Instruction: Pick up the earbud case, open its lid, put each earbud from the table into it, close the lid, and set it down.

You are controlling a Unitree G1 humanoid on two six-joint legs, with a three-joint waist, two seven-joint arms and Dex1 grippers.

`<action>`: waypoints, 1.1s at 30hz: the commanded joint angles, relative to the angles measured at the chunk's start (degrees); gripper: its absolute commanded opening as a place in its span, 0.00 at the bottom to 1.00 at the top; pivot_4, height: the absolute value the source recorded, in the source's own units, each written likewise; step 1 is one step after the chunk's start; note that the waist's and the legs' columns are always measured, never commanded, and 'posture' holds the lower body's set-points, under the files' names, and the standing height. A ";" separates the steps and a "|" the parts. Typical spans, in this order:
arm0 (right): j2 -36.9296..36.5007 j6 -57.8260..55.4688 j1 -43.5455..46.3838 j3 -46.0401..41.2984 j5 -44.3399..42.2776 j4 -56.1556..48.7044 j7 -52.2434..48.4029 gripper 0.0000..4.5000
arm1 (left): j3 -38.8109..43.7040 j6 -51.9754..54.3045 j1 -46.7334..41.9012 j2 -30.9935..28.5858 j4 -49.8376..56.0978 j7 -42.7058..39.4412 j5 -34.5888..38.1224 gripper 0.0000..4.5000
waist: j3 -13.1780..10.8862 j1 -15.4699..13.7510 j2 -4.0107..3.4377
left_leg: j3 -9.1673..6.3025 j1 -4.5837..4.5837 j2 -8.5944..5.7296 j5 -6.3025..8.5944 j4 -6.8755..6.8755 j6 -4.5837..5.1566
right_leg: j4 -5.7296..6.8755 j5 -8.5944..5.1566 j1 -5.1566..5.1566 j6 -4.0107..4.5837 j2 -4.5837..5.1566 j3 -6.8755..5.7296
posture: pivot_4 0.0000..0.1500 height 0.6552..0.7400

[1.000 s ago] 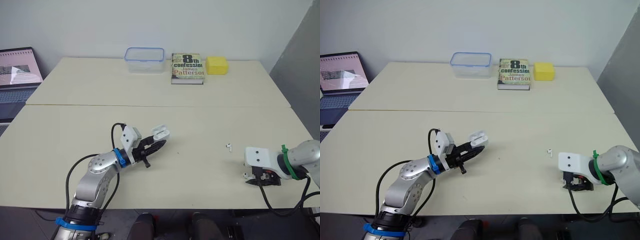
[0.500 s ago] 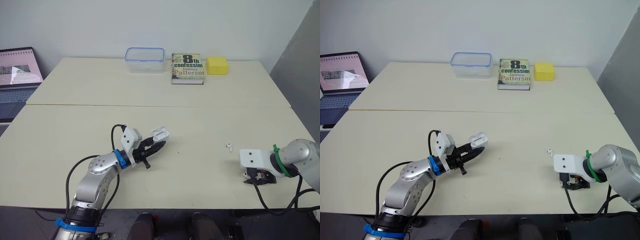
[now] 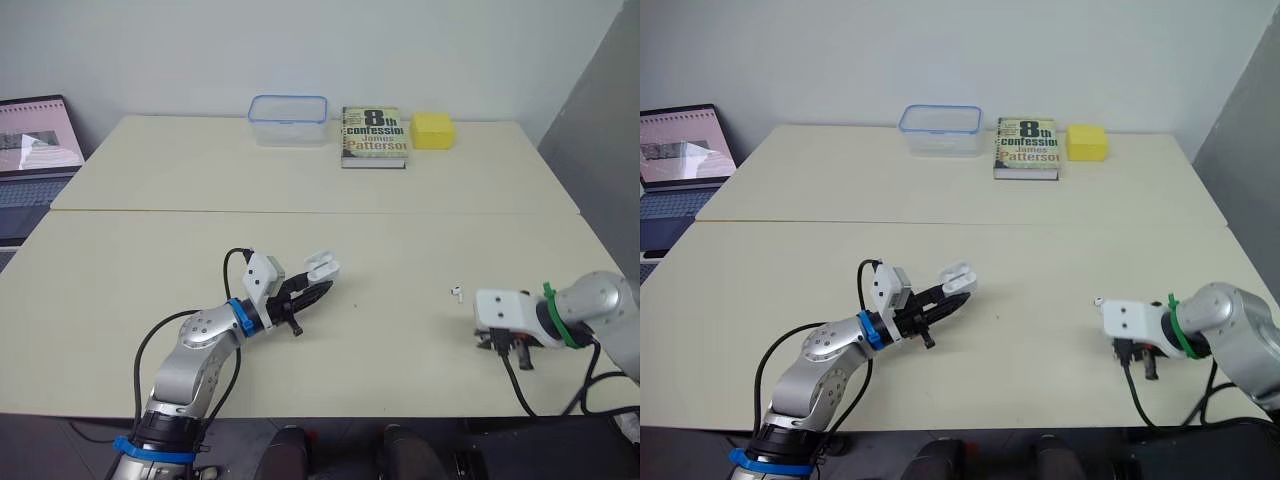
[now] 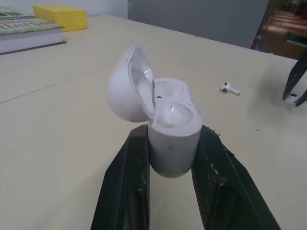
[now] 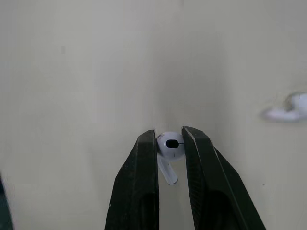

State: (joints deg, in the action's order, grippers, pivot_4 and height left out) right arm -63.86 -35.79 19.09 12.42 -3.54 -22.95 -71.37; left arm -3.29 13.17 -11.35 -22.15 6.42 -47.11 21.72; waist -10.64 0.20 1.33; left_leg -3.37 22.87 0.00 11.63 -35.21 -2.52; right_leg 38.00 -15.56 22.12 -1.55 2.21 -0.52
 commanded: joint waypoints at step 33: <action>58.59 7.26 2.15 -2.38 -16.85 3.24 39.80 0.08 | -0.03 -4.18 -4.79 4.22 1.02 1.84 0.60 0.18 | 0.02 0.25 0.04 | -0.15 0.05 -0.04 0.00 0.02 0.00 | 0.12 0.16 0.07 0.27 -0.03 -0.06 | 1.00 0.97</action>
State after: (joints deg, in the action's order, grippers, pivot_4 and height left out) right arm -5.46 -30.49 21.17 10.10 -20.58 -19.11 -32.05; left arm -4.12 9.59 -15.39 -18.21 6.14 -45.55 21.55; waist -10.62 0.46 1.36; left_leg -3.52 22.92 -0.04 11.63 -35.19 -2.52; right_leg 38.12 -15.40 22.19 -1.28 2.18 -0.57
